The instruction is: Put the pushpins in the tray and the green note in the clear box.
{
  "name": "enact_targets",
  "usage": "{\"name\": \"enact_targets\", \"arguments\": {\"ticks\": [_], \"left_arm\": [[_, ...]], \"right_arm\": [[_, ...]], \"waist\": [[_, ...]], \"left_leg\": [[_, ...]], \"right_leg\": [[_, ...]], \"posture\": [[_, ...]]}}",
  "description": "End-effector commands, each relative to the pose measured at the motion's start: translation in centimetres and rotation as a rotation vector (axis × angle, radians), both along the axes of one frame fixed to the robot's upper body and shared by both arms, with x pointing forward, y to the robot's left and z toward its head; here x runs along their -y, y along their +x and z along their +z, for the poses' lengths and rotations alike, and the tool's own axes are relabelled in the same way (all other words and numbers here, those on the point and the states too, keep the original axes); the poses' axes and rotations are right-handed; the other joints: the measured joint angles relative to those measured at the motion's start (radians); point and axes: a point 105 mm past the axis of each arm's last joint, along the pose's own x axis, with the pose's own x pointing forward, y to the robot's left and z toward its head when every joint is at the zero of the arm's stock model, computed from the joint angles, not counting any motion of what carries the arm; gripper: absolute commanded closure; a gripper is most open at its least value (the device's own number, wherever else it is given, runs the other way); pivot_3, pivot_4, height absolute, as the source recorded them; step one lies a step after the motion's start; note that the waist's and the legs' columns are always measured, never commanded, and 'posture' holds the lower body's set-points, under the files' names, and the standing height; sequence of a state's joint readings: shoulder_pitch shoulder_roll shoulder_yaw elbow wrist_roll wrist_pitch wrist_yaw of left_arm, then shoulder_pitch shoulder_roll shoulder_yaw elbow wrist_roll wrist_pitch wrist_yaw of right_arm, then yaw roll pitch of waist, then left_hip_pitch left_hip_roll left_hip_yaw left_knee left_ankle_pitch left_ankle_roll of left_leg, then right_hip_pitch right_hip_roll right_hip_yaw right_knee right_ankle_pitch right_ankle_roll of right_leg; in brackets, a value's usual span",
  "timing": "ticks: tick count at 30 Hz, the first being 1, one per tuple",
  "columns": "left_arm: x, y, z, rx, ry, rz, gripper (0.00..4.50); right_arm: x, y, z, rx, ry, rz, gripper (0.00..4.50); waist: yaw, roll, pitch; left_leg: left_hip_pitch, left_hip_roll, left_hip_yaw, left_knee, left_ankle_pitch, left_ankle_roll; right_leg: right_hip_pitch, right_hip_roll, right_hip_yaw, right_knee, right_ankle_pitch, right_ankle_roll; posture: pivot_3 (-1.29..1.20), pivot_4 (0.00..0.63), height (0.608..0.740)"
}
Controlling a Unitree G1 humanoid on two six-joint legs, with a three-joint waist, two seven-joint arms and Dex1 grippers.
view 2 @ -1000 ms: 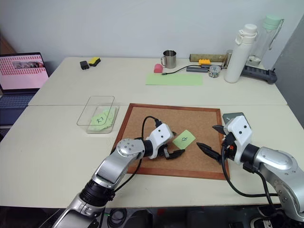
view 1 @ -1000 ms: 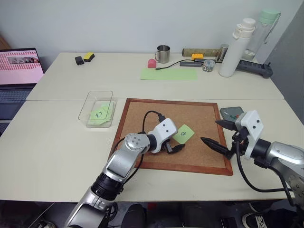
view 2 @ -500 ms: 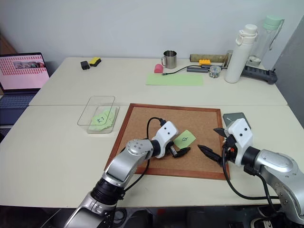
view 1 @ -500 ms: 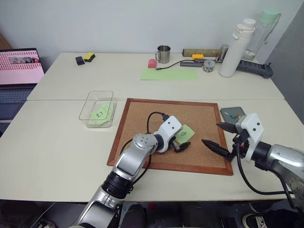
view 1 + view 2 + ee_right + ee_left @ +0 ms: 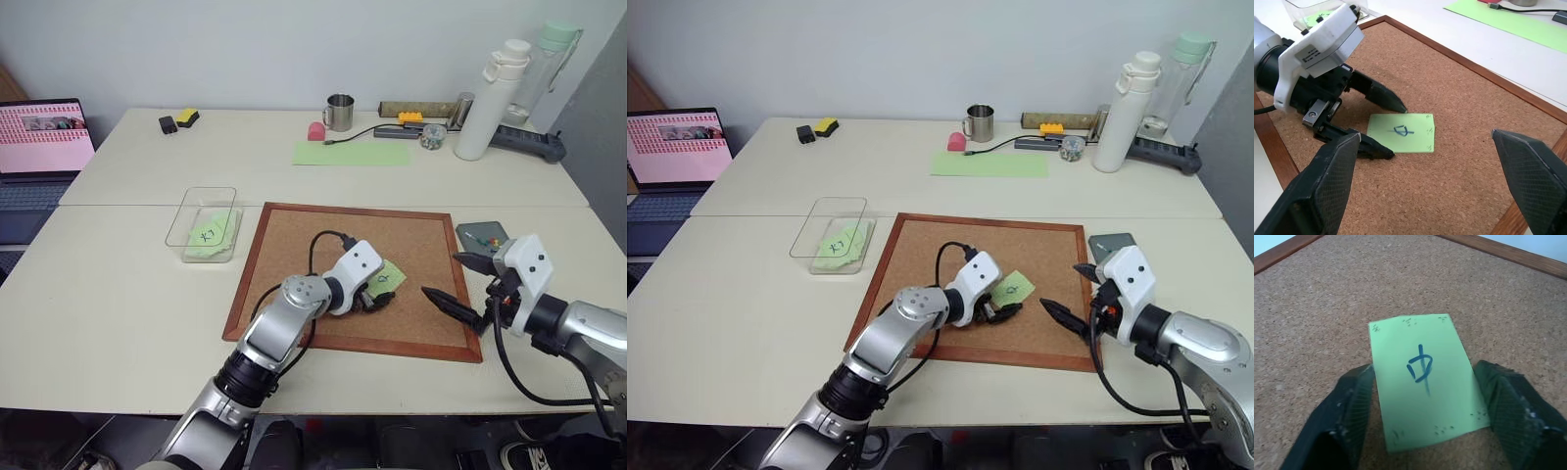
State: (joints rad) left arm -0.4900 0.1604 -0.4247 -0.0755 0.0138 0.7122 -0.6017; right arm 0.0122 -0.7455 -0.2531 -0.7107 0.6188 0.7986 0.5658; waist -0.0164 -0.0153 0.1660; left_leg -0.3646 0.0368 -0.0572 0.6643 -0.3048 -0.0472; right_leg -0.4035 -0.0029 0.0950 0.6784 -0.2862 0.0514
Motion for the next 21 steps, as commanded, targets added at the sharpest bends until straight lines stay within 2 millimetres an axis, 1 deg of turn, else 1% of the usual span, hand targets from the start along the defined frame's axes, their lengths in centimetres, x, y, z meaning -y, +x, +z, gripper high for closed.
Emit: {"name": "enact_targets", "arguments": {"ticks": [1, 8, 9, 10, 12, 14, 16, 19, 21], "left_arm": [[-0.5, -0.4, -1.4, -0.059, 0.027, 0.016, 1.86], [-0.6, -0.4, -1.2, -0.061, 0.020, 0.018, 3.00], [-0.2, -0.6, -0.5, -0.067, -0.025, 0.002, 3.18], [0.2, -0.8, 0.3, -0.068, -0.072, -0.024, 3.24], [0.5, -0.9, 1.7, -0.058, -0.137, -0.058, 3.56], [-0.2, -0.4, 3.2, -0.046, -0.183, -0.073, 3.56], [-1.1, 0.2, 4.7, 0.006, -0.214, -0.090, 3.56], [-3.4, 0.6, 7.0, 0.066, -0.262, -0.109, 3.56], [-5.6, 1.5, 8.3, 0.103, -0.281, -0.063, 3.56]], "right_arm": [[-0.2, -0.3, 1.2, 0.048, -0.010, 0.017, 0.00], [-0.2, -0.2, 1.1, 0.048, -0.009, 0.018, 0.00], [-0.3, -0.2, 1.1, 0.048, -0.008, 0.019, 0.00], [-0.3, -0.1, 1.1, 0.048, -0.008, 0.020, 0.00], [-0.3, -0.1, 1.1, 0.047, -0.007, 0.024, 0.00], [-0.5, 0.0, 1.2, 0.049, -0.005, 0.036, 0.00], [-0.8, 0.1, 1.4, 0.057, 0.000, 0.055, 0.00], [-1.8, 0.5, 2.3, 0.082, 0.022, 0.115, 0.00], [-2.9, 0.8, 3.0, 0.096, 0.035, 0.176, 0.00]], "waist": [[0.000, 0.000, 0.000], [0.000, 0.000, 0.000], [0.000, 0.000, 0.000], [0.000, 0.000, 0.000], [0.000, 0.000, 0.000], [0.000, 0.000, 0.000], [-0.001, 0.000, 0.000], [-0.009, 0.000, 0.000], [-0.014, 0.000, 0.000]], "left_leg": [[0.000, 0.000, 0.000, 0.000, 0.000, 0.000], [0.000, 0.000, 0.000, 0.000, 0.000, 0.000], [0.000, 0.000, 0.000, 0.000, 0.000, 0.000], [0.000, 0.000, 0.000, 0.000, 0.000, 0.000], [0.000, 0.000, 0.000, 0.000, 0.000, 0.000], [0.000, 0.000, 0.000, 0.000, 0.000, 0.000], [0.000, 0.000, 0.000, 0.000, 0.000, 0.000], [0.000, 0.000, 0.000, 0.000, 0.000, 0.000], [0.000, 0.000, 0.000, -0.001, 0.000, 0.000]], "right_leg": [[0.000, 0.000, 0.000, 0.000, 0.000, 0.000], [0.000, 0.000, 0.000, 0.000, 0.000, 0.000], [0.000, 0.000, 0.000, 0.000, 0.000, 0.000], [0.000, 0.000, 0.000, 0.000, 0.000, 0.000], [0.000, 0.000, 0.000, 0.000, 0.000, 0.000], [0.000, 0.000, 0.000, 0.000, 0.000, 0.000], [-0.001, 0.000, 0.000, 0.000, 0.000, 0.000], [-0.001, 0.000, 0.000, 0.000, 0.000, 0.000], [-0.001, 0.000, 0.000, 0.000, 0.000, 0.000]], "posture": [[0.00, 0.150, 0.740], [0.00, 0.150, 0.740], [0.00, 0.150, 0.740], [0.00, 0.150, 0.740], [0.00, 0.150, 0.740], [0.00, 0.150, 0.740], [0.00, 0.150, 0.740], [0.00, 0.150, 0.740], [0.00, 0.150, 0.740]]}}
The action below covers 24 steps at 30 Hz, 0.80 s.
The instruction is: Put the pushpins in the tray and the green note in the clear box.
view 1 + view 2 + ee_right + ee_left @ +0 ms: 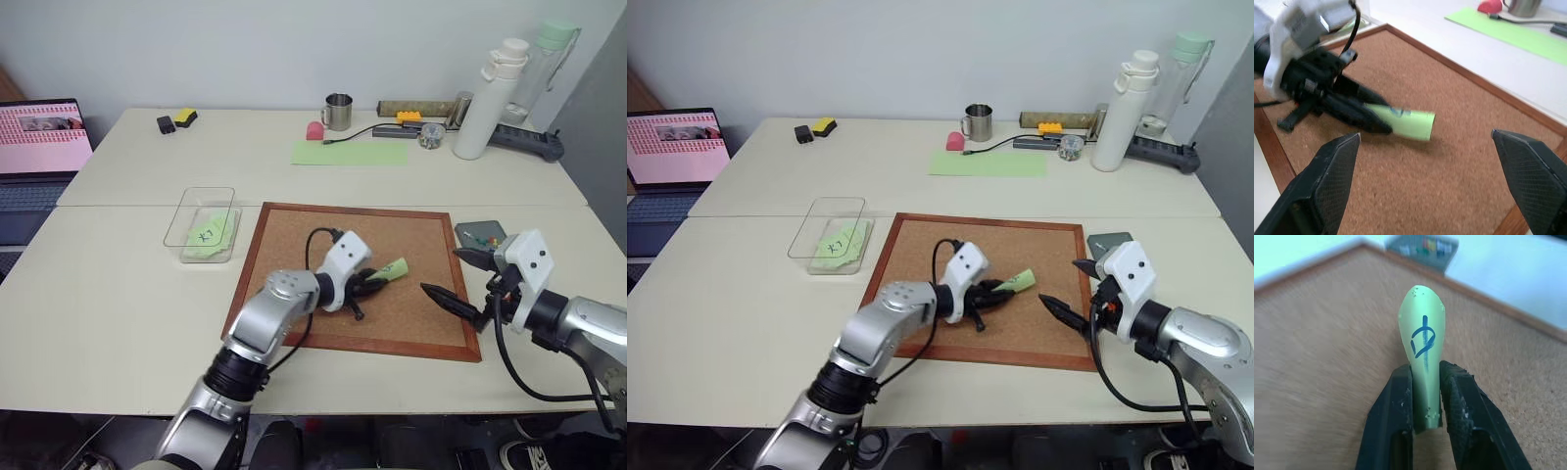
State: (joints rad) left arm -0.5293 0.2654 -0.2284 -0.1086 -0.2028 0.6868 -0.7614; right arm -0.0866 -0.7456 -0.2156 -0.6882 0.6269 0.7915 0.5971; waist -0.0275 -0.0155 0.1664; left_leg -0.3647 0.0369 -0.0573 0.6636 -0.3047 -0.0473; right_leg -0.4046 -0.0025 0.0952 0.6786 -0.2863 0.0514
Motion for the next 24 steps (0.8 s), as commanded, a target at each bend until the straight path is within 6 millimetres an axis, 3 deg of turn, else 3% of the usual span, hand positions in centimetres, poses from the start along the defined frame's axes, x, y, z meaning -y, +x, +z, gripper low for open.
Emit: {"name": "enact_targets", "arguments": {"ticks": [1, 5, 9, 13, 18, 24], "left_arm": [[-3.3, 1.0, 4.5, 0.129, -0.091, 0.041, 3.56], [-7.8, 2.6, 6.1, 0.205, -0.084, 0.214, 3.56], [-13.9, 4.6, 6.1, 0.290, -0.041, 0.557, 3.56], [-19.8, 5.2, 5.8, 0.326, 0.000, 0.875, 3.56], [-23.5, 4.8, 4.4, 0.284, 0.029, 1.073, 3.56], [-25.0, 4.7, 2.8, 0.220, 0.059, 1.164, 3.56]], "right_arm": [[-2.1, 0.2, 1.9, 0.055, 0.026, 0.134, 0.00], [-4.5, 0.8, 3.2, 0.080, 0.044, 0.260, 0.00], [-6.8, 1.1, 3.9, 0.096, 0.058, 0.372, 0.00], [-8.5, 0.9, 4.2, 0.095, 0.070, 0.464, 0.00], [-9.6, 1.1, 4.7, 0.086, 0.104, 0.516, 0.00], [-9.7, 1.1, 5.3, 0.094, 0.108, 0.525, 0.00]], "waist": [[-0.004, 0.000, 0.000], [-0.004, 0.000, 0.000], [-0.003, 0.000, 0.000], [-0.002, -0.001, 0.001], [0.002, -0.002, 0.002], [0.001, -0.002, 0.002]], "left_leg": [[0.000, 0.000, 0.000, 0.000, 0.000, 0.000], [0.000, 0.000, -0.001, 0.000, 0.000, 0.000], [-0.001, 0.000, -0.001, 0.000, 0.000, 0.000], [-0.001, 0.001, -0.002, 0.000, 0.000, 0.000], [-0.002, 0.001, -0.003, 0.000, 0.000, 0.000], [-0.003, 0.001, -0.004, 0.000, 0.000, 0.000]], "right_leg": [[0.000, 0.000, 0.000, 0.000, 0.000, 0.000], [0.000, 0.000, 0.000, -0.001, 0.000, 0.000], [-0.001, -0.001, -0.001, -0.001, 0.000, 0.000], [-0.001, -0.001, -0.002, -0.001, 0.000, 0.000], [-0.001, -0.002, -0.004, 0.000, 0.000, 0.000], [-0.001, -0.003, -0.006, 0.000, 0.000, 0.000]], "posture": [[0.00, 0.150, 0.740], [0.00, 0.150, 0.740], [0.00, 0.150, 0.740], [0.00, 0.150, 0.740], [0.00, 0.150, 0.740], [0.00, 0.150, 0.740]]}}
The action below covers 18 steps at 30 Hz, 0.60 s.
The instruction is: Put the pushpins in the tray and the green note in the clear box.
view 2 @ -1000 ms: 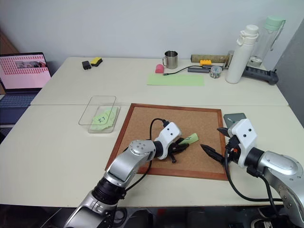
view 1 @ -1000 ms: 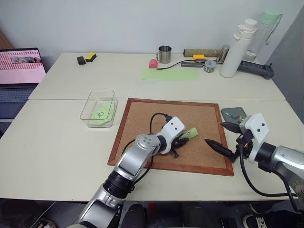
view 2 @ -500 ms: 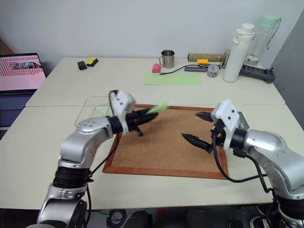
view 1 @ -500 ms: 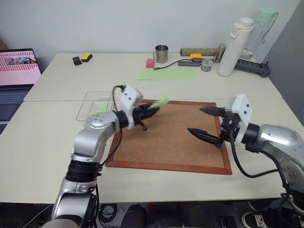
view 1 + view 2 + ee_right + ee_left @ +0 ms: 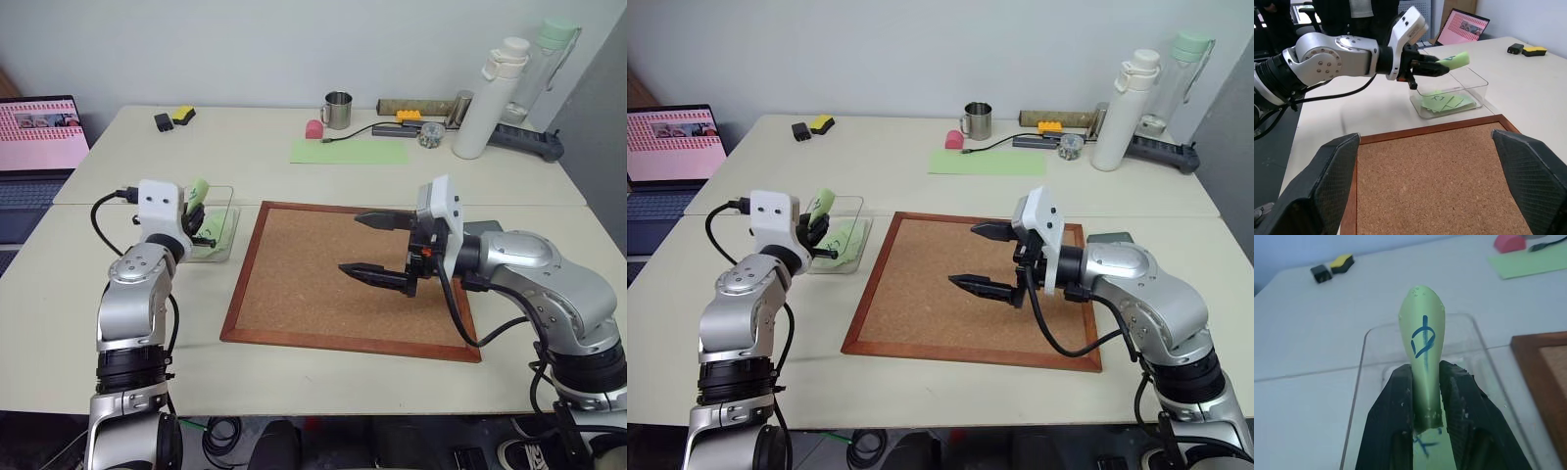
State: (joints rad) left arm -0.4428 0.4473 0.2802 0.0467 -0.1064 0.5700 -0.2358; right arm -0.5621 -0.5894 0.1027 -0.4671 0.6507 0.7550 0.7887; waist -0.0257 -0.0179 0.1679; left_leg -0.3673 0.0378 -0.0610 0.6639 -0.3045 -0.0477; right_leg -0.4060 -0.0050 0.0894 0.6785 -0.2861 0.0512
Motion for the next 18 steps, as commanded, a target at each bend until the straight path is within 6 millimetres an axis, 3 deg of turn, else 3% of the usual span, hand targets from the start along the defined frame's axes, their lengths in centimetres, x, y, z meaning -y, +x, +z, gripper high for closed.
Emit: {"name": "enact_targets", "arguments": {"ticks": [1, 6, 18], "left_arm": [[-1.1, -0.1, 0.6, 0.012, 0.012, 0.065, 3.56], [-1.0, 0.0, -0.1, -0.024, -0.004, 0.054, 3.56], [-0.2, 0.3, 0.9, -0.003, 0.001, 0.012, 1.44]], "right_arm": [[-0.2, -0.5, 1.3, 0.040, 0.015, 0.028, 0.00], [0.0, -0.4, 1.4, 0.043, 0.013, 0.013, 0.00], [0.3, -0.1, 1.4, 0.048, 0.017, -0.018, 0.00]], "waist": [[0.000, 0.000, 0.000], [-0.001, 0.000, 0.000], [-0.001, 0.000, 0.000]], "left_leg": [[0.000, 0.000, 0.000, 0.000, 0.000, 0.000], [0.000, 0.000, -0.001, 0.000, 0.000, 0.000], [0.000, 0.000, -0.001, 0.000, 0.000, 0.000]], "right_leg": [[0.000, 0.000, 0.000, 0.000, 0.000, 0.000], [0.000, 0.000, 0.000, 0.000, 0.000, 0.000], [0.000, 0.000, -0.001, 0.000, 0.000, 0.000]], "posture": [[0.00, 0.150, 0.740], [0.00, 0.150, 0.740], [0.00, 0.150, 0.740]]}}
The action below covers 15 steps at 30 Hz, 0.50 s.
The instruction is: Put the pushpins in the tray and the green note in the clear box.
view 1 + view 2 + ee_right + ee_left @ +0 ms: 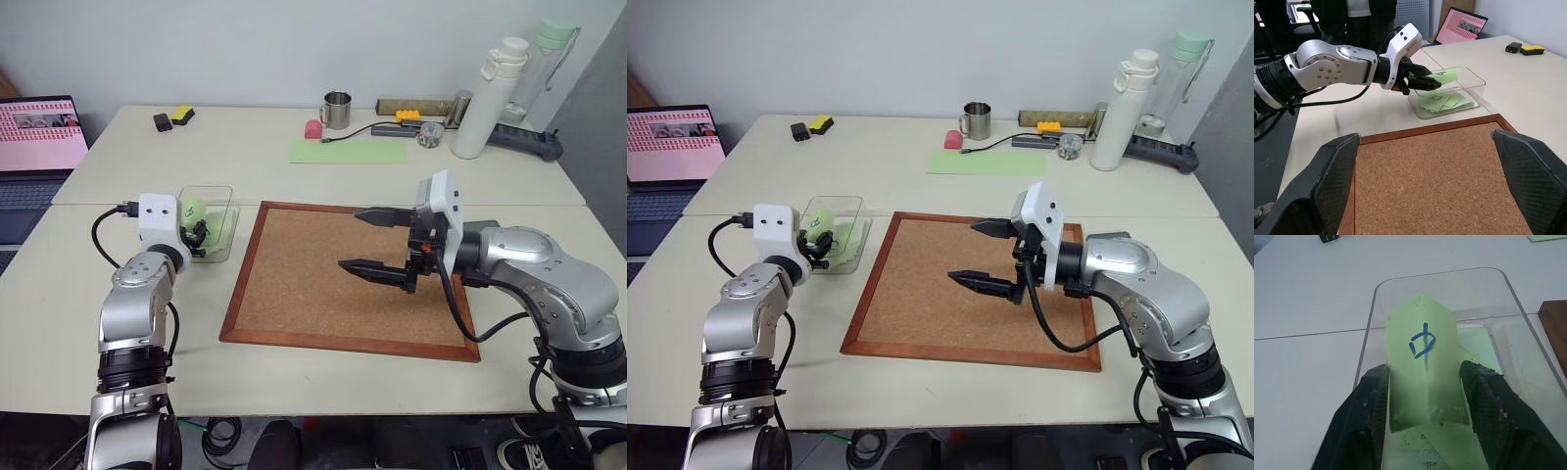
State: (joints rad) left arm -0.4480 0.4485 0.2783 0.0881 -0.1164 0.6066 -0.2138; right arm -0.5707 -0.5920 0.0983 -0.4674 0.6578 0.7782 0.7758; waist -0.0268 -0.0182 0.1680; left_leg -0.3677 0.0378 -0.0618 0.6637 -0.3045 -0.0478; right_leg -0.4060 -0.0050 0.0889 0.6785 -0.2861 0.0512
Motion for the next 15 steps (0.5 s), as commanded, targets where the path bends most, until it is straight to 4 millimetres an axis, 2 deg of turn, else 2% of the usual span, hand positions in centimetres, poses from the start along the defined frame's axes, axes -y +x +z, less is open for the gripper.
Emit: {"name": "enact_targets", "arguments": {"ticks": [1, 7, 12, 15], "left_arm": [[0.4, 0.3, 2.6, 0.068, 0.032, -0.027, 1.28], [1.0, 0.4, 4.0, 0.098, 0.044, -0.068, 0.03], [1.3, 0.3, 4.8, 0.099, 0.058, -0.111, 0.03], [2.4, 0.1, 4.9, 0.069, 0.069, -0.234, 0.03]], "right_arm": [[0.3, -0.2, 1.4, 0.059, 0.022, -0.007, 0.00], [0.4, 0.2, 1.4, 0.061, 0.026, -0.017, 0.00], [0.7, 0.5, 1.2, 0.057, 0.025, -0.028, 0.00], [1.6, 1.0, 0.7, 0.050, 0.016, -0.058, 0.00]], "waist": [[0.000, 0.000, 0.000], [-0.001, 0.000, 0.000], [-0.001, 0.000, 0.000], [-0.002, 0.000, 0.000]], "left_leg": [[0.000, 0.000, 0.000, 0.000, 0.000, 0.000], [0.000, 0.000, 0.000, 0.000, 0.000, 0.000], [0.000, 0.000, 0.000, 0.000, 0.000, 0.000], [0.000, 0.000, 0.000, 0.000, 0.000, 0.000]], "right_leg": [[0.000, 0.000, 0.000, 0.000, 0.000, 0.000], [0.000, 0.000, 0.000, 0.000, 0.000, 0.000], [0.000, 0.000, 0.000, 0.000, 0.000, 0.000], [0.000, 0.000, 0.000, 0.000, 0.000, 0.000]], "posture": [[0.00, 0.150, 0.740], [0.00, 0.150, 0.740], [0.00, 0.150, 0.740], [0.00, 0.150, 0.740]]}}
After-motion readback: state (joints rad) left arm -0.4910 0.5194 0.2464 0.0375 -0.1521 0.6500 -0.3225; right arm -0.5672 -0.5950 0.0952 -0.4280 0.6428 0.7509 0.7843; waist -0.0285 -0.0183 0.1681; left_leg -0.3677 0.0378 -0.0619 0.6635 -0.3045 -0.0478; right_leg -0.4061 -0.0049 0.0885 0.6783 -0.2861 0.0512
